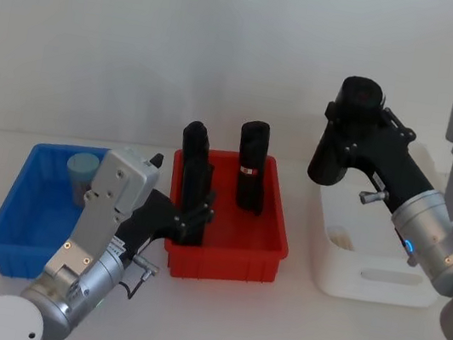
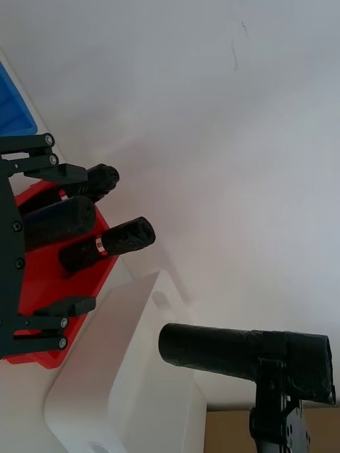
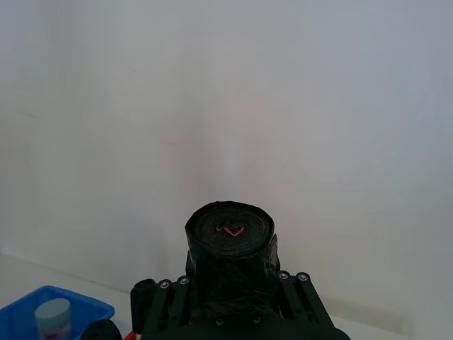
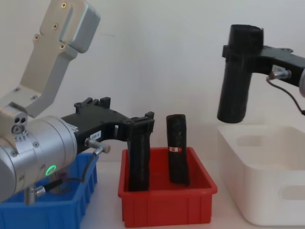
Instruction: Pick the cotton swabs from the blue box and place them into the white box.
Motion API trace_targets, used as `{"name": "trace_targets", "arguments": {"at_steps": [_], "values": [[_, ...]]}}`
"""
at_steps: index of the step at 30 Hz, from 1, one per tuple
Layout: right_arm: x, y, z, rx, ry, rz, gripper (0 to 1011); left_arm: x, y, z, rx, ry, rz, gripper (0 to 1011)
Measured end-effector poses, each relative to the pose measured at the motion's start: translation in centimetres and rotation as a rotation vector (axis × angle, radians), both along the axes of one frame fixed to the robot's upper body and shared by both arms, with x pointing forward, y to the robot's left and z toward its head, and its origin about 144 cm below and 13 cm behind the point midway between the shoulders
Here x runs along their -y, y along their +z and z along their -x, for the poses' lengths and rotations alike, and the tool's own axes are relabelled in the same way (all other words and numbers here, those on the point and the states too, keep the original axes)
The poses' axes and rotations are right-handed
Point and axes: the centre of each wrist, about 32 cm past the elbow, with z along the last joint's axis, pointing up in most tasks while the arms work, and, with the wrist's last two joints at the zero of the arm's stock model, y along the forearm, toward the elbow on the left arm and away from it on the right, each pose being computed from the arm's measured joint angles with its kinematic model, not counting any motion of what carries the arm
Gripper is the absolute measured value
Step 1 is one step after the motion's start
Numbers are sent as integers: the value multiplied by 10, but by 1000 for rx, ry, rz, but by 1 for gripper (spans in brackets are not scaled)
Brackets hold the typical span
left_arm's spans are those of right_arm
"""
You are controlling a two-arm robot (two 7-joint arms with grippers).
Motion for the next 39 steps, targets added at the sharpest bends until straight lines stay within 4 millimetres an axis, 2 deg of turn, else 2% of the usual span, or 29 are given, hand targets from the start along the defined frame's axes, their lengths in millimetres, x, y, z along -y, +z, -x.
{"name": "trace_targets", "arguments": {"at_steps": [18,29,33,39], "values": [[34,11,10,-61,-168,24,499,0,0,0,0,0,0,1004],[45,11,12,-90,-212,35,505,0,0,0,0,0,0,1004],[48,11,12,-97,-223,37,588,0,0,0,0,0,0,1004],[51,11,14,-105,-235,39,777,0,0,0,0,0,0,1004]]}}
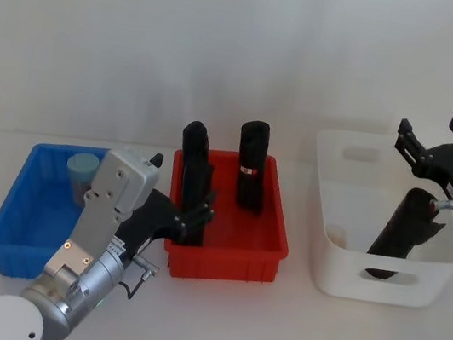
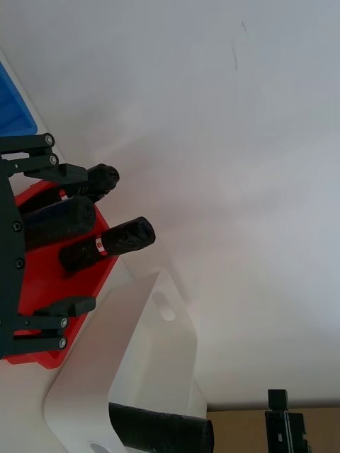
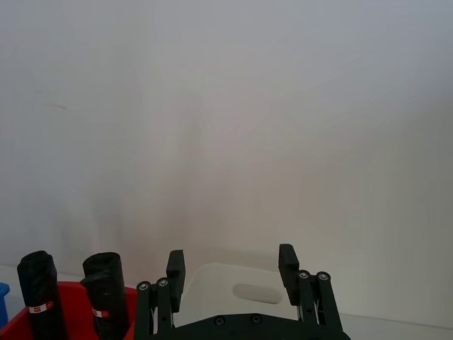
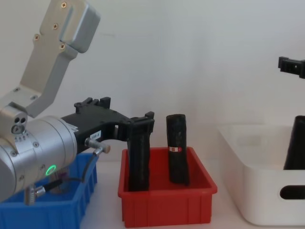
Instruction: Pick the cotton swabs from the blue box and place them into the white box.
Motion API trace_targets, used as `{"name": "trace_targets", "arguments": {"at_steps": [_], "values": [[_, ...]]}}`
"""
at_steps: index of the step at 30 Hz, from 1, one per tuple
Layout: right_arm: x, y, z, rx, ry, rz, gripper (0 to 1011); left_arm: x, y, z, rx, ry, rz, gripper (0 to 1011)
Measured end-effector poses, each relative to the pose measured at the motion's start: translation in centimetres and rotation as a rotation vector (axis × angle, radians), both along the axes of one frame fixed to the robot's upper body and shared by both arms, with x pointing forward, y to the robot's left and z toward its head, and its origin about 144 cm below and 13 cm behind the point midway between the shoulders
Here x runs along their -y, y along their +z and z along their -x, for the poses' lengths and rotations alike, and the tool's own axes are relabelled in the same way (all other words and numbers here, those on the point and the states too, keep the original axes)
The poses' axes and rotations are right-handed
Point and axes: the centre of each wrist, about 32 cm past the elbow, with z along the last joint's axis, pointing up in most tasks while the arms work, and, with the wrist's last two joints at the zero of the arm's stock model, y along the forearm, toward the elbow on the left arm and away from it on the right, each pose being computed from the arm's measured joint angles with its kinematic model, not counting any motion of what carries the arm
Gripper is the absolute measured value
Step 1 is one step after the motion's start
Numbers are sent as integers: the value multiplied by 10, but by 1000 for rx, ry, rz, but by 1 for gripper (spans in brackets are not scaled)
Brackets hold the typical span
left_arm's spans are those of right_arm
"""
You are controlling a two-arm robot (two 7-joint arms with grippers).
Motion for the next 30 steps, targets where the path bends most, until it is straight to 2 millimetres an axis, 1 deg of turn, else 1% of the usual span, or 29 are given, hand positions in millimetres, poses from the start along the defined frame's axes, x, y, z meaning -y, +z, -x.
{"name": "trace_targets", "arguments": {"at_steps": [2,6,8,30], "values": [[1,0,1,-2,-3,0,849,0,0,0,0,0,0,1004],[2,0,1,-4,-6,0,932,0,0,0,0,0,0,1004],[3,0,2,-6,-9,0,1002,0,0,0,0,0,0,1004],[5,0,3,-10,-16,0,1002,0,0,0,0,0,0,1004]]}}
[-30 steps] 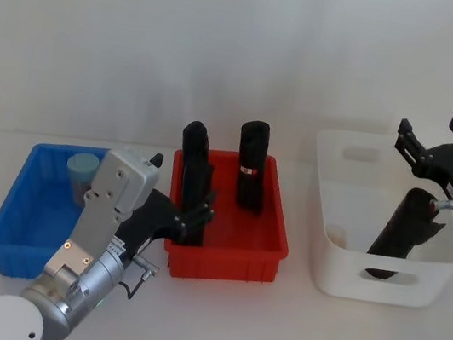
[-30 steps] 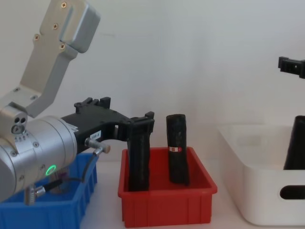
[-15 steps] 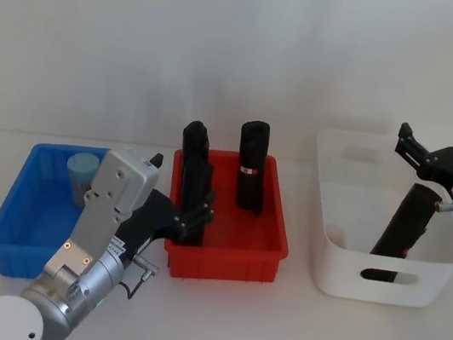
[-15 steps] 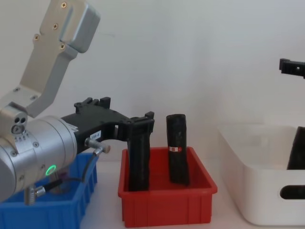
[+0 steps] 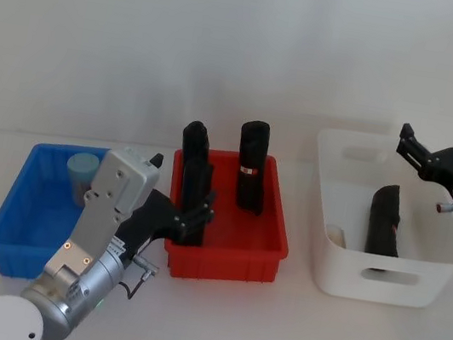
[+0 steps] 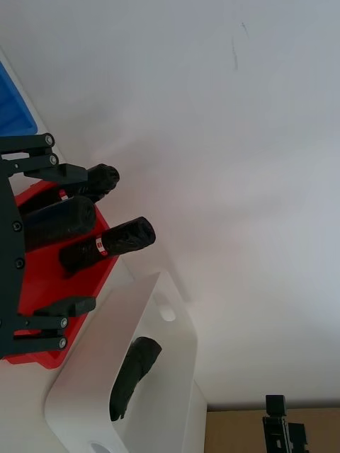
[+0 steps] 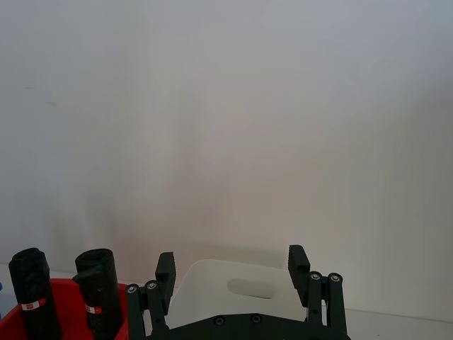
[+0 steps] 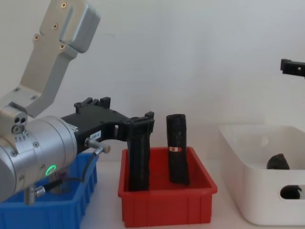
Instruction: Pick the cotton swabs from the blue box and place them into the white box.
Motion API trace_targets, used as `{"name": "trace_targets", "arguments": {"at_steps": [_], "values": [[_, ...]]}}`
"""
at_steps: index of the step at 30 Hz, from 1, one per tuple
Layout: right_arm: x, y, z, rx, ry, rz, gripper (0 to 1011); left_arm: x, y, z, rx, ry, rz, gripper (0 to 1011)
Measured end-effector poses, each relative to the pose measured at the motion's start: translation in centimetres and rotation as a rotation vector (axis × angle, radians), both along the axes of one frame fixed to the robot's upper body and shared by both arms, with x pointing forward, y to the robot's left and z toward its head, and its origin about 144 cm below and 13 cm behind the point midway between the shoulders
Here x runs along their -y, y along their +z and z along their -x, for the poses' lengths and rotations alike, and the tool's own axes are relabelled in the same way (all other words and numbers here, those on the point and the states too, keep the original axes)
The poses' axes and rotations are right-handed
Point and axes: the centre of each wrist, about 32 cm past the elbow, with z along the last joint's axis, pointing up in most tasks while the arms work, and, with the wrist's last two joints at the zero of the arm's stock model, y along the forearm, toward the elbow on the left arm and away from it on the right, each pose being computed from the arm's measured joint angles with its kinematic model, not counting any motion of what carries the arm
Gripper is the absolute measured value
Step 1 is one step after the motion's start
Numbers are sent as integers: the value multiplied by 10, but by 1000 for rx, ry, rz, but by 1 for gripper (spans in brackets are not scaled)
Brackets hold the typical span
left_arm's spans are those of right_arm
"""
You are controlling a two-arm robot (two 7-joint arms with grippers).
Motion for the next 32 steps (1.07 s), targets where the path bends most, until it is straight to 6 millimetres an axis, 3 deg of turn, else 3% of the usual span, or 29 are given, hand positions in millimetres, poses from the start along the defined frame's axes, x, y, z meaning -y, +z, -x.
{"name": "trace_targets", "arguments": {"at_steps": [32], "values": [[0,0,0,-1,-1,0,1002,0,0,0,0,0,0,1004]]}}
